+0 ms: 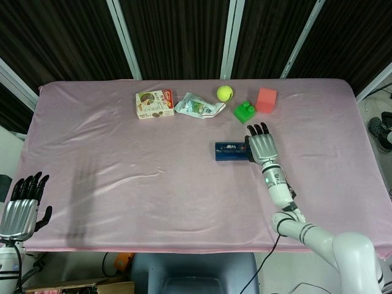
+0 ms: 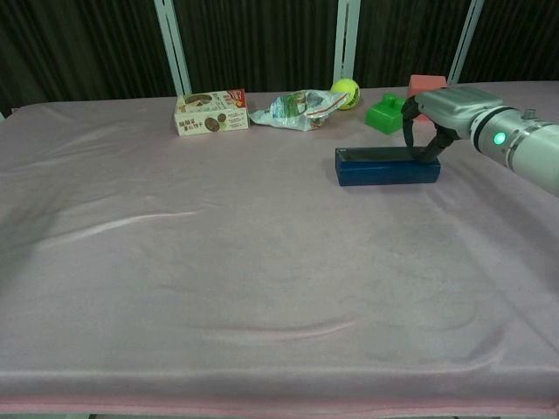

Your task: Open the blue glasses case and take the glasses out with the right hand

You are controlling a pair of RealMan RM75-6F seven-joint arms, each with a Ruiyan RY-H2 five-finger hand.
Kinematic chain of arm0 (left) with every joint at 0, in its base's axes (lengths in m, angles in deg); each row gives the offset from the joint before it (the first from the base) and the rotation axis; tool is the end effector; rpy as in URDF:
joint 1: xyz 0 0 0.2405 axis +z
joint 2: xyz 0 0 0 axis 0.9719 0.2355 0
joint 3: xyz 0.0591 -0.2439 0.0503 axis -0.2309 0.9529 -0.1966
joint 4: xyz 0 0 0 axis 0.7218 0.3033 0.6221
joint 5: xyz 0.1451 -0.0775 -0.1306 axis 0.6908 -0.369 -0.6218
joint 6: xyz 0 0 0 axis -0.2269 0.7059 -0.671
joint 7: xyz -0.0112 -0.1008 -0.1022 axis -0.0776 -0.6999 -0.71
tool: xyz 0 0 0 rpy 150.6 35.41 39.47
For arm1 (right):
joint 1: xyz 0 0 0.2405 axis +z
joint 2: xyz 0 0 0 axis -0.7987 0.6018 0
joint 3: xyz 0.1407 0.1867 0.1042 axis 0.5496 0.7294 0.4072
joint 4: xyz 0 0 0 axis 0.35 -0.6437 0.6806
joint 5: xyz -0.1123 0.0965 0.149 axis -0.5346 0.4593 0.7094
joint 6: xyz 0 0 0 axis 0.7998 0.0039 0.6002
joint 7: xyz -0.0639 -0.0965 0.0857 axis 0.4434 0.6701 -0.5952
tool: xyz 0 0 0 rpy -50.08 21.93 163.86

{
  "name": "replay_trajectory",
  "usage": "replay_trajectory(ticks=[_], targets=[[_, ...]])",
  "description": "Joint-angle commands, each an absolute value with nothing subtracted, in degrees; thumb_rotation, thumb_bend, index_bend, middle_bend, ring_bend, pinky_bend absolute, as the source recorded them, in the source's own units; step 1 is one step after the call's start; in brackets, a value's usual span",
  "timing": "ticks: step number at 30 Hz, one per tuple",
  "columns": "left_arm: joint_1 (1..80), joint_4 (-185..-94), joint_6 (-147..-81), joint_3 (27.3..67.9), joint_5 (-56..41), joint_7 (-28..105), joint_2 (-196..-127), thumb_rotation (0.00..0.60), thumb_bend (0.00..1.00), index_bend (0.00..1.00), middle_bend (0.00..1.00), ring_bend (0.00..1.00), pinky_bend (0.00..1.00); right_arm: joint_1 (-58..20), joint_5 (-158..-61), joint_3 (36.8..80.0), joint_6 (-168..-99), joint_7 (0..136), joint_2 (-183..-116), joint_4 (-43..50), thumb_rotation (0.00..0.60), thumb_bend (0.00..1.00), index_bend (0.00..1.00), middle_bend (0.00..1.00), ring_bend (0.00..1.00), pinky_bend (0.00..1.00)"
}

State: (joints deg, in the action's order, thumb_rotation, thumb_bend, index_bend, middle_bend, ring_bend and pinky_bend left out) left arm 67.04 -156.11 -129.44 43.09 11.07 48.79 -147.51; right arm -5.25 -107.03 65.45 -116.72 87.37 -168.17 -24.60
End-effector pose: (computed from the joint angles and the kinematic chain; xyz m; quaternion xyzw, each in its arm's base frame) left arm -0.3184 0.2086 0.1330 -0.6224 -0.3639 -0.3200 0.6146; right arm -0.2061 -0.4395 -0.0130 0.6891 -0.3469 0.3020 0.5600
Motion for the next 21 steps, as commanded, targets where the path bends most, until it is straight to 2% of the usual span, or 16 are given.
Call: replay_trajectory(ticks=[1, 5, 7, 8, 9, 11, 13, 15, 17, 21], targets=[[66.8, -156.0, -129.1, 43.3, 10.6, 49.0, -147.6, 0.6, 0.41, 0.0, 0.0, 0.0, 0.05, -3.4, -105.6, 67.1, -115.7, 88.1, -169.4, -27.2, 0.6, 0.65, 0.73, 0.25, 0.15, 0.0], [66.6, -155.9, -128.6, 43.5, 10.1, 49.5, -147.8, 0.6, 0.41, 0.0, 0.0, 0.0, 0.05, 0.2, -103.0, 69.4, -113.1, 89.8, -172.3, -32.9, 0.6, 0.65, 0.71, 0.25, 0.15, 0.0], [66.5, -155.7, -128.3, 43.5, 9.8, 49.7, -147.9, 0.6, 0.41, 0.0, 0.0, 0.0, 0.05, 2.1, -102.0, 70.3, -112.1, 90.8, -174.2, -36.8, 0.6, 0.65, 0.63, 0.25, 0.15, 0.0], [66.4, -155.7, -128.0, 43.7, 9.4, 49.6, -147.9, 0.6, 0.41, 0.0, 0.0, 0.0, 0.05, 3.6, -100.8, 71.2, -111.1, 91.7, -175.8, -40.3, 0.6, 0.6, 0.53, 0.24, 0.14, 0.0], [66.3, -155.6, -127.9, 43.7, 9.2, 49.6, -148.0, 0.6, 0.41, 0.0, 0.0, 0.0, 0.05, 4.6, -99.8, 71.9, -110.2, 92.4, -176.8, -42.7, 0.6, 0.51, 0.39, 0.2, 0.13, 0.0], [66.3, -155.6, -127.9, 43.9, 8.9, 49.7, -147.9, 0.6, 0.41, 0.0, 0.0, 0.0, 0.05, 6.4, -98.1, 73.5, -109.1, 93.0, -178.5, -46.6, 0.6, 0.39, 0.21, 0.15, 0.09, 0.0], [66.3, -155.6, -127.9, 44.0, 8.8, 49.4, -147.9, 0.6, 0.41, 0.0, 0.0, 0.0, 0.05, 7.1, -97.9, 74.0, -108.5, 92.4, -179.0, -48.0, 0.6, 0.35, 0.1, 0.1, 0.06, 0.0], [66.3, -155.7, -128.1, 44.0, 8.9, 49.2, -147.8, 0.6, 0.41, 0.0, 0.0, 0.0, 0.05, 7.0, -98.8, 73.5, -108.2, 91.8, -178.6, -47.9, 0.6, 0.33, 0.05, 0.08, 0.04, 0.0], [66.4, -155.7, -128.1, 43.9, 9.1, 49.1, -147.7, 0.6, 0.41, 0.0, 0.0, 0.0, 0.05, 6.2, -100.5, 72.4, -109.3, 91.1, -177.5, -45.9, 0.6, 0.33, 0.04, 0.07, 0.03, 0.0], [66.3, -155.8, -128.1, 43.7, 9.4, 49.2, -147.7, 0.6, 0.41, 0.0, 0.0, 0.0, 0.05, 2.7, -104.7, 69.4, -112.4, 88.5, -173.1, -35.7, 0.6, 0.33, 0.15, 0.07, 0.03, 0.0]])
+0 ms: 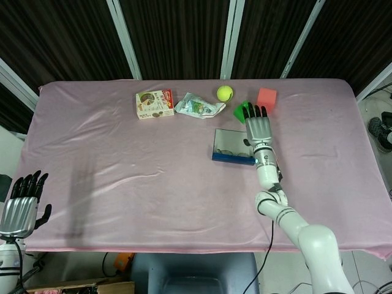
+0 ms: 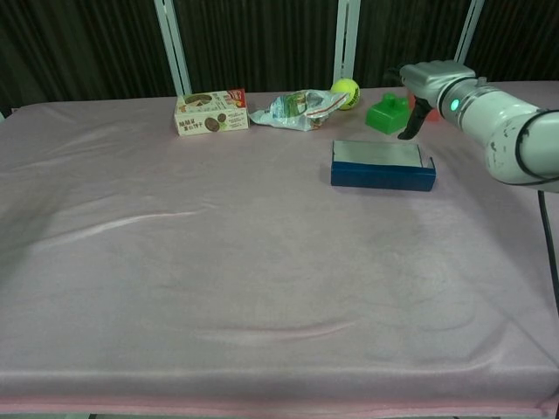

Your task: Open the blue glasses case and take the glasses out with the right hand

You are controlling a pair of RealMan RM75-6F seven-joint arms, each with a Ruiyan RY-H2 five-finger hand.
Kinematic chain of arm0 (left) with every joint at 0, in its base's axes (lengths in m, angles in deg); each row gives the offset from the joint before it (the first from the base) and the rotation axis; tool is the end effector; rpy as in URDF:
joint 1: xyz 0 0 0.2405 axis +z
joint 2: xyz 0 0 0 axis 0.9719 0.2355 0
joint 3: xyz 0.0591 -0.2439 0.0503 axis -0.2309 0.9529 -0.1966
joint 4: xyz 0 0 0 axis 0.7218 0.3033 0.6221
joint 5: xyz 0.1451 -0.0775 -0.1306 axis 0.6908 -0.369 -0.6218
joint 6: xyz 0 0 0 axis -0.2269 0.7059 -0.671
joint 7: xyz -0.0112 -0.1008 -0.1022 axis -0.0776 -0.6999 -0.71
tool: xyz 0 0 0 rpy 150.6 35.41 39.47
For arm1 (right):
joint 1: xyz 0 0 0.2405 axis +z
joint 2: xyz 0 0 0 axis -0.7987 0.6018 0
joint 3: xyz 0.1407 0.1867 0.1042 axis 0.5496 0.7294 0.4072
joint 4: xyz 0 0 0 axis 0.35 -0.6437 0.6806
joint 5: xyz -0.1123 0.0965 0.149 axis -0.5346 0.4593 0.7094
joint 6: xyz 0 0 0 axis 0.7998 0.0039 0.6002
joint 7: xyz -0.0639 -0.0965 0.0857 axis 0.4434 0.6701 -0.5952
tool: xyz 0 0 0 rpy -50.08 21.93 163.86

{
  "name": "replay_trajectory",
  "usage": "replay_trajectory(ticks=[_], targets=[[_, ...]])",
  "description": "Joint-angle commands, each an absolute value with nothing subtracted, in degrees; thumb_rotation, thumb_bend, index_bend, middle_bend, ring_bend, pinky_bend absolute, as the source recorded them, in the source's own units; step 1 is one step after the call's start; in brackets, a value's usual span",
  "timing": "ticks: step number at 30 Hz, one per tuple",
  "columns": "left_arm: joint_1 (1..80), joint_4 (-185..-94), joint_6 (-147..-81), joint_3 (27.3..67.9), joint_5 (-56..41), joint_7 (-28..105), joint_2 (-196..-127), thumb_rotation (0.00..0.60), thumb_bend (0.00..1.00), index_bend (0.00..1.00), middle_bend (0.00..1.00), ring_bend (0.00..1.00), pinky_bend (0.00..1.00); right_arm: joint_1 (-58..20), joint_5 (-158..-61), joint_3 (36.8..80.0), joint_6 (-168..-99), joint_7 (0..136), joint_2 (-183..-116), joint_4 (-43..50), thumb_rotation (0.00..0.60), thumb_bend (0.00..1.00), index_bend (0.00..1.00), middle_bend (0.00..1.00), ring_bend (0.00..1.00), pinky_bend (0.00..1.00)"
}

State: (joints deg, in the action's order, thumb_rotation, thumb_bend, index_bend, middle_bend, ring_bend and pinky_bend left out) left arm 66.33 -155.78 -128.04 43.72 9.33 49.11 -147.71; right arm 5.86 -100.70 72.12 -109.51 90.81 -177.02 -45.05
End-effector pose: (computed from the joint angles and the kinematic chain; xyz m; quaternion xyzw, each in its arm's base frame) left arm -0.3208 0.2147 0.1323 -0.6193 -0.3702 -0.3130 0.6176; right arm -0.1748 -0.4923 -0.0115 0.6569 -0.3449 0.2824 0.6081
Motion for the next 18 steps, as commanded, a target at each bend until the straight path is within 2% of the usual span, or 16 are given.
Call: replay_trajectory(ticks=[1, 3, 6, 13, 18], targets=[[66.3, -155.9, -128.1, 43.6, 9.5, 49.2, -147.7, 0.6, 0.41, 0.0, 0.0, 0.0, 0.05, 1.4, -106.1, 68.2, -113.1, 88.1, -171.1, -31.4, 0.6, 0.33, 0.18, 0.07, 0.03, 0.0], [66.3, -156.0, -128.1, 43.5, 9.6, 49.1, -147.7, 0.6, 0.41, 0.0, 0.0, 0.0, 0.05, -0.3, -107.4, 66.6, -113.5, 88.5, -168.1, -25.1, 0.6, 0.34, 0.22, 0.07, 0.03, 0.0], [66.3, -155.9, -127.9, 43.4, 9.8, 48.9, -147.5, 0.6, 0.41, 0.0, 0.0, 0.0, 0.05, -2.0, -108.2, 64.6, -113.8, 90.6, -164.2, -17.2, 0.6, 0.41, 0.28, 0.07, 0.02, 0.0], [66.5, -156.0, -128.4, 43.7, 9.2, 49.2, -147.5, 0.6, 0.41, 0.0, 0.0, 0.0, 0.05, -2.8, -107.2, 63.2, -113.2, 93.2, -161.7, -11.9, 0.6, 0.54, 0.41, 0.06, 0.02, 0.0], [66.6, -156.1, -128.5, 43.8, 9.0, 48.9, -147.4, 0.6, 0.41, 0.0, 0.0, 0.0, 0.05, -2.6, -104.7, 62.4, -112.6, 96.2, -161.2, -9.7, 0.6, 0.57, 0.46, 0.06, 0.02, 0.0]])
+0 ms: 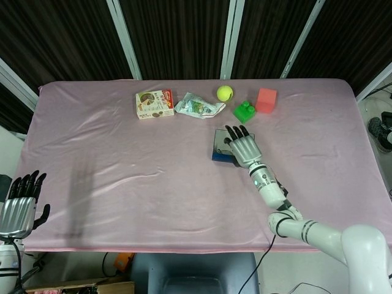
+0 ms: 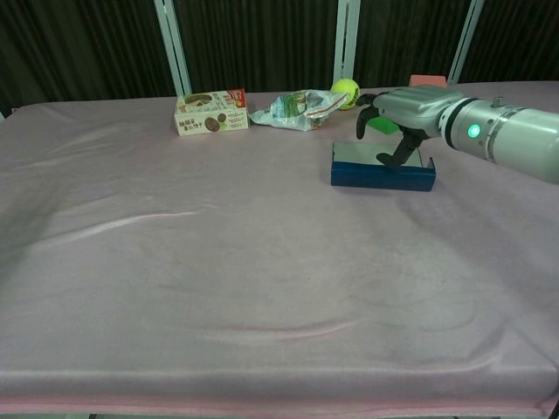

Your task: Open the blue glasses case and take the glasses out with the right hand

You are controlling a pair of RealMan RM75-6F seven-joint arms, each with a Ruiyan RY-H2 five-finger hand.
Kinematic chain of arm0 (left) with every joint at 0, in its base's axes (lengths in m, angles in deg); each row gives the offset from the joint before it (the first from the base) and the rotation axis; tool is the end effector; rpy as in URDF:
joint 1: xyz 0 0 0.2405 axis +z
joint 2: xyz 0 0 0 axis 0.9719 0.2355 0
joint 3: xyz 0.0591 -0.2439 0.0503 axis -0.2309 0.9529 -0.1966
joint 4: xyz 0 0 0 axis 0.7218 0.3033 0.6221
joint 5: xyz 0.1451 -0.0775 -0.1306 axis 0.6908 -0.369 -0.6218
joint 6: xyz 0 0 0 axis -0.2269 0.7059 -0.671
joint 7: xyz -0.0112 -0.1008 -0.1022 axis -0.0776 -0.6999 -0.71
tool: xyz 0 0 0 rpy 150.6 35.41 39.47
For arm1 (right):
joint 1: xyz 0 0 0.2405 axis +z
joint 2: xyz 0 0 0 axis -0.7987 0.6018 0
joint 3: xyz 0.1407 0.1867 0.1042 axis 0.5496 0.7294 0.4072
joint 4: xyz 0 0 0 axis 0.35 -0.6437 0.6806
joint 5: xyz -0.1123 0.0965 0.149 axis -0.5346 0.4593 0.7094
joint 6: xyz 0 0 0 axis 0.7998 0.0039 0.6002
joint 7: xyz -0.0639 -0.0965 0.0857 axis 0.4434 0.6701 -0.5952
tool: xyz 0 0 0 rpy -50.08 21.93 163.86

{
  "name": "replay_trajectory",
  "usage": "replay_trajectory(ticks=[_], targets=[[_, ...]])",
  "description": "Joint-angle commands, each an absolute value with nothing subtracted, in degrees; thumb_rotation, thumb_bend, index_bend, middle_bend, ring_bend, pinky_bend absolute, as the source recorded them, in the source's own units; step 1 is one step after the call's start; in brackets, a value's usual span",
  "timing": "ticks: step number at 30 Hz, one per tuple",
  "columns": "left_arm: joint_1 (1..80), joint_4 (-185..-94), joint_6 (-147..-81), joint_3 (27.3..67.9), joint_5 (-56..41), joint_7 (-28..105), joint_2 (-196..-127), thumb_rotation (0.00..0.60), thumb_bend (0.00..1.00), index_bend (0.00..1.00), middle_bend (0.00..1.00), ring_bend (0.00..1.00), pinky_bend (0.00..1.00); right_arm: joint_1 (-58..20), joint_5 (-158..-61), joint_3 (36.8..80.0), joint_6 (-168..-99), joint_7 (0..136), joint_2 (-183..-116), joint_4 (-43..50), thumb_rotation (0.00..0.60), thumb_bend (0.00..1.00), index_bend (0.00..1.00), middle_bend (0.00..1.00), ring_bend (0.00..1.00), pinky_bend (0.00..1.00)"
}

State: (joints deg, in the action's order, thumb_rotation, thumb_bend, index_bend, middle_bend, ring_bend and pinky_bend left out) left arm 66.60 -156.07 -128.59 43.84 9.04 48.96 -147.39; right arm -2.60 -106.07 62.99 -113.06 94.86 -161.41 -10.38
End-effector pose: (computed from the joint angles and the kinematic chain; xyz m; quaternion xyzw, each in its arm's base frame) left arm -0.3213 0.2136 0.1355 -0.6140 -0.3705 -0.3147 0.6218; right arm -0.1632 -0.4266 -0.0196 0.7624 -0.3059 0.2830 0.4951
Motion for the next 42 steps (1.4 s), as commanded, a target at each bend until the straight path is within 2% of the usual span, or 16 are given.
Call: replay_trajectory(ticks=[1, 13, 26, 32, 42], targets=[[66.6, -156.1, -128.4, 43.8, 9.0, 48.9, -147.3, 0.6, 0.41, 0.0, 0.0, 0.0, 0.05, -2.4, -104.2, 62.2, -112.4, 96.7, -161.4, -9.8, 0.6, 0.58, 0.46, 0.06, 0.03, 0.0], [66.5, -156.2, -128.4, 43.6, 9.3, 48.6, -147.1, 0.6, 0.41, 0.0, 0.0, 0.0, 0.05, 0.3, -100.0, 61.8, -110.7, 98.9, -166.7, -13.2, 0.6, 0.58, 0.46, 0.06, 0.03, 0.0], [66.6, -156.3, -128.6, 43.7, 9.4, 48.5, -147.0, 0.6, 0.41, 0.0, 0.0, 0.0, 0.05, 0.0, -102.4, 60.5, -113.2, 98.0, -166.0, -9.0, 0.6, 0.58, 0.47, 0.06, 0.03, 0.0], [66.5, -156.4, -128.6, 43.6, 9.5, 48.9, -147.2, 0.6, 0.41, 0.0, 0.0, 0.0, 0.05, -1.9, -105.4, 57.9, -113.9, 96.3, -162.4, -2.4, 0.6, 0.58, 0.47, 0.06, 0.03, 0.0], [66.8, -156.9, -129.4, 43.0, 10.7, 49.3, -147.3, 0.6, 0.41, 0.0, 0.0, 0.0, 0.05, -9.0, -113.9, 49.6, -118.3, 93.5, -150.6, 11.9, 0.6, 0.58, 0.47, 0.06, 0.03, 0.0]])
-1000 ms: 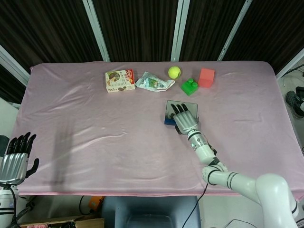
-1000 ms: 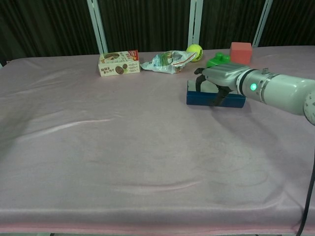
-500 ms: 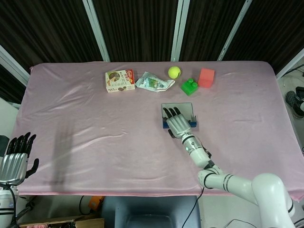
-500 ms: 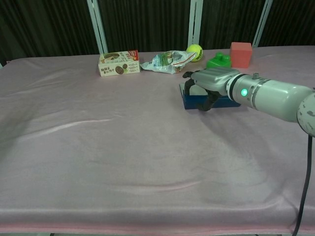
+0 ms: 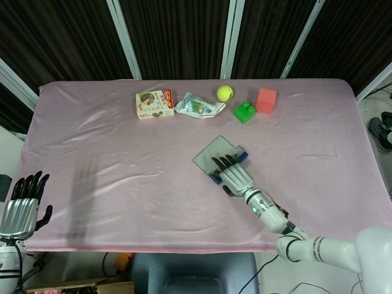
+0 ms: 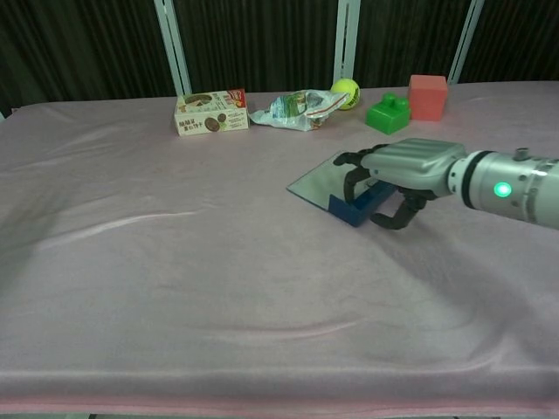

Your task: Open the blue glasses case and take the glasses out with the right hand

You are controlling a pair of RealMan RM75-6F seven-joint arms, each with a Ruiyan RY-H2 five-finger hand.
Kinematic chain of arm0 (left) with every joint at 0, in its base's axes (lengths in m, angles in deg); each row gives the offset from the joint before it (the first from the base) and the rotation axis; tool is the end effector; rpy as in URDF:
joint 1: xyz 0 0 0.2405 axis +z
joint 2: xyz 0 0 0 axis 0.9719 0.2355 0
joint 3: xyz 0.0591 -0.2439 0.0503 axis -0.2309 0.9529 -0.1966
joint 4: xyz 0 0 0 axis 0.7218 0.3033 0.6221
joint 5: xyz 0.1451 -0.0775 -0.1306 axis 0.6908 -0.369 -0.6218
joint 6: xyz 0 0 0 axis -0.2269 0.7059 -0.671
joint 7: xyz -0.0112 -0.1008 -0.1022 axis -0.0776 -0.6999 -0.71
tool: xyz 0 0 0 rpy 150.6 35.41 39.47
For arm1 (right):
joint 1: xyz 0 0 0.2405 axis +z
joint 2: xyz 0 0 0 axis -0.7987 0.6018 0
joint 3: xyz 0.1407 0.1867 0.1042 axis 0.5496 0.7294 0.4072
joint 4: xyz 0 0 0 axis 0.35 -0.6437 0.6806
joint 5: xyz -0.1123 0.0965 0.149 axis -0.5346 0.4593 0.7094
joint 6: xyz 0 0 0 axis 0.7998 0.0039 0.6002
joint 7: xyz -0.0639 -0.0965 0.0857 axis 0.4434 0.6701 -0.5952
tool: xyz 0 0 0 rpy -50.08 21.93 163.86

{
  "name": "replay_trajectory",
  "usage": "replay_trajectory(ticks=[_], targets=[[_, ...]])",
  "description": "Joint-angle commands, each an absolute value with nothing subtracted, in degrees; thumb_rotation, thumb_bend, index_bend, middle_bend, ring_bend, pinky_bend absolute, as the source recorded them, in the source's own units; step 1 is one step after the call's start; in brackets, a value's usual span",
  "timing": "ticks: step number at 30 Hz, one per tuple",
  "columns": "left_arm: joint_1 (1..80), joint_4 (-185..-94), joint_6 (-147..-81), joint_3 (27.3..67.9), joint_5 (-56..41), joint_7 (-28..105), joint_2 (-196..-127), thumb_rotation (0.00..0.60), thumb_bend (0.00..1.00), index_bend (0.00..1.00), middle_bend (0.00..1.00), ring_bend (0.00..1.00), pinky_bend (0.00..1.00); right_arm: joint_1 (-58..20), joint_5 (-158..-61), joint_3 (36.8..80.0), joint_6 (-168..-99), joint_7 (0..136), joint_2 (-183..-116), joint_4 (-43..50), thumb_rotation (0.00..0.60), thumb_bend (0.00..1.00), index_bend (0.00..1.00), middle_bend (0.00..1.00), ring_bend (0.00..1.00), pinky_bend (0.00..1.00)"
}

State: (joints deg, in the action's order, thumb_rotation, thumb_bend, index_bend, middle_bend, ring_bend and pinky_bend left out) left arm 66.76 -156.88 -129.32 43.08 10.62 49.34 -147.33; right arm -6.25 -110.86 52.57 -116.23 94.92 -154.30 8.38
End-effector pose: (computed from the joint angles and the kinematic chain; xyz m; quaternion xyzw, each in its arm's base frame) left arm -0.3161 0.2097 0.1327 -0.6224 -0.3653 -0.3195 0.6141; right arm -0.1667 -0.3477 -0.0352 0.8273 -0.2984 0.2625 0.3971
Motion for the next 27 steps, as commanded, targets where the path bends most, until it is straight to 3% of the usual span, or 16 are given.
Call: replay_trajectory(ticks=[1, 8, 12, 27], targets=[[66.8, -156.9, -129.5, 43.0, 10.8, 49.4, -147.3, 0.6, 0.41, 0.0, 0.0, 0.0, 0.05, -9.8, -114.8, 48.9, -118.8, 92.9, -149.6, 12.6, 0.6, 0.58, 0.47, 0.06, 0.03, 0.0], [66.8, -156.9, -129.6, 42.8, 11.0, 50.6, -147.8, 0.6, 0.41, 0.0, 0.0, 0.0, 0.05, -15.1, -122.2, 43.7, -123.1, 87.6, -144.0, 12.7, 0.6, 0.58, 0.47, 0.06, 0.03, 0.0], [66.6, -157.1, -129.2, 42.6, 11.0, 52.0, -148.3, 0.6, 0.41, 0.0, 0.0, 0.0, 0.05, -17.0, -123.8, 42.9, -124.0, 83.9, -142.8, 9.4, 0.6, 0.58, 0.47, 0.06, 0.03, 0.0], [66.3, -157.2, -128.6, 43.0, 9.8, 53.1, -148.6, 0.6, 0.41, 0.0, 0.0, 0.0, 0.05, -12.3, -116.3, 51.7, -117.3, 88.8, -151.9, -6.3, 0.6, 0.58, 0.48, 0.06, 0.03, 0.0]])
